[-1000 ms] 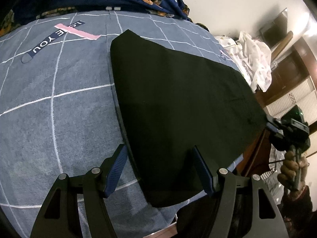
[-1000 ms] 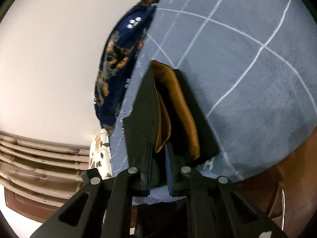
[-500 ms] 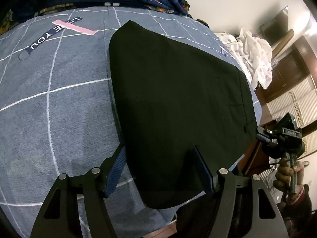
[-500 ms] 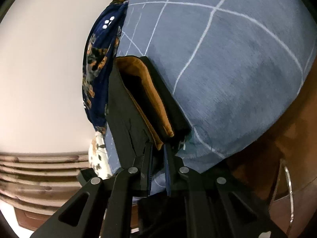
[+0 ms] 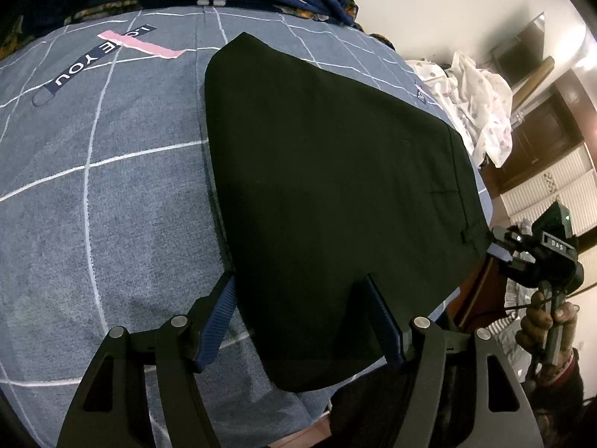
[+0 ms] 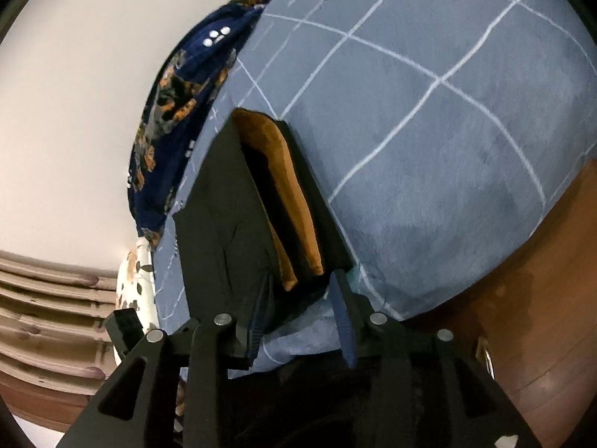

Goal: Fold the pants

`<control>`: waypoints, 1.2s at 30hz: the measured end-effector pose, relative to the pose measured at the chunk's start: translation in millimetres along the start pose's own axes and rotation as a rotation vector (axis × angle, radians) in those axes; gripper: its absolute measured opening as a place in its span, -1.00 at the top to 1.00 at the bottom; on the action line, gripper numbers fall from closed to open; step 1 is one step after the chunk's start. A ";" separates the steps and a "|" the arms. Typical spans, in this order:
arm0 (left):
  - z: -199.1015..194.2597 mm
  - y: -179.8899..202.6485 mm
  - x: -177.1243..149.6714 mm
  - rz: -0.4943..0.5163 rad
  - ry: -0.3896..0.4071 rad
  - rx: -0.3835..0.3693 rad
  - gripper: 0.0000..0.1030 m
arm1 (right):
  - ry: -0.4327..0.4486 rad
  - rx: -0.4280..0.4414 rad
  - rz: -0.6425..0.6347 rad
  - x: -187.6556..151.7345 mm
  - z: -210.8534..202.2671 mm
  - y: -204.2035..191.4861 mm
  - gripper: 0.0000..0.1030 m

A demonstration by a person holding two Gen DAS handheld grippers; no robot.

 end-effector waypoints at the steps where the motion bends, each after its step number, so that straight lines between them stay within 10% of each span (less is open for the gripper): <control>1: -0.1 0.4 0.0 0.000 0.000 0.000 -0.34 | 0.000 0.005 0.002 0.8 0.0 0.9 0.31; 11: -1.9 -2.8 -1.9 -0.009 0.003 -0.006 -0.35 | -0.047 0.055 0.025 10.6 20.6 -2.0 0.27; 14: -5.1 -7.6 -0.5 -0.022 0.014 -0.014 -0.35 | -0.042 0.044 -0.012 12.5 24.0 -8.5 0.55; 20: -17.3 -23.8 2.9 -0.086 0.058 -0.063 -0.35 | -0.025 0.207 0.015 16.6 10.3 -11.3 0.63; 36: -4.8 -18.2 4.4 -0.039 0.024 -0.062 -0.35 | -0.046 0.082 -0.025 30.6 28.1 2.4 0.40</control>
Point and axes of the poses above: each gripper's, at about its wrist camera, not at the fingertips, and z roughly the way its jaws point, y to its right, x to its top, the point moved 2 cm from there along z, roughly the way its jaws point, and after that the axes turned 9 degrees about -x, right-handed, at the moved point
